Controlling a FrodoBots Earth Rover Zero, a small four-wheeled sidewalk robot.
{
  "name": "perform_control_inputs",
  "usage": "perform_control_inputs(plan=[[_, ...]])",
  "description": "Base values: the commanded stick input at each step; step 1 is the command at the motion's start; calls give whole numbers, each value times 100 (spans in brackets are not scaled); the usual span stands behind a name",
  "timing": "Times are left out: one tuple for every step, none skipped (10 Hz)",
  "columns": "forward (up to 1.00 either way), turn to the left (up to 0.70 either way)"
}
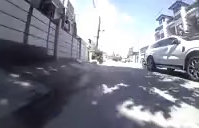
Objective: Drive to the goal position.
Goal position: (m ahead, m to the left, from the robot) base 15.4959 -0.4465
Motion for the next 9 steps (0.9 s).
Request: perform_control_inputs(plan=[[100,0],[100,0],[100,0],[100,0],[100,0],[100,0],[100,0],[100,0],[100,0]])
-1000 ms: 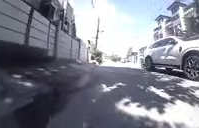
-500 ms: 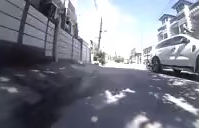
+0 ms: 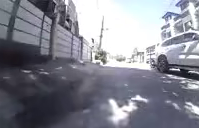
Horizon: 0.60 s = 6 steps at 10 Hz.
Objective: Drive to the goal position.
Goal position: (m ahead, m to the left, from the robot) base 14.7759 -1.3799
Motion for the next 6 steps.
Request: perform_control_inputs(plan=[[100,0],[100,0],[100,0],[100,0],[100,0],[100,0]])
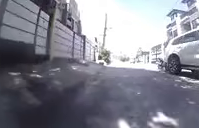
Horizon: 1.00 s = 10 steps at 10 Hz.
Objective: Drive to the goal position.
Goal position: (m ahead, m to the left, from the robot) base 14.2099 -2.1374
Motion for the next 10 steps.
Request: perform_control_inputs(plan=[[100,0],[100,-21],[100,-39],[100,-40],[100,-40],[100,-40],[100,-40],[100,-40],[100,-40],[100,-40]])
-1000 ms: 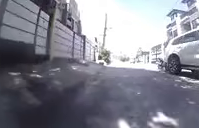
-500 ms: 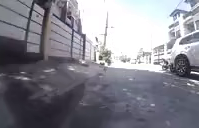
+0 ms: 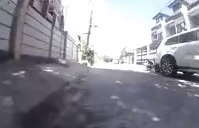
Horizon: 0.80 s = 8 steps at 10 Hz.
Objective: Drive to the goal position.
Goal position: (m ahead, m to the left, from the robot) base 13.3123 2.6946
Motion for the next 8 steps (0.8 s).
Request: perform_control_inputs(plan=[[100,-40],[100,-11],[100,-4],[100,-1],[100,-2],[100,-2],[100,-2],[100,-2]])
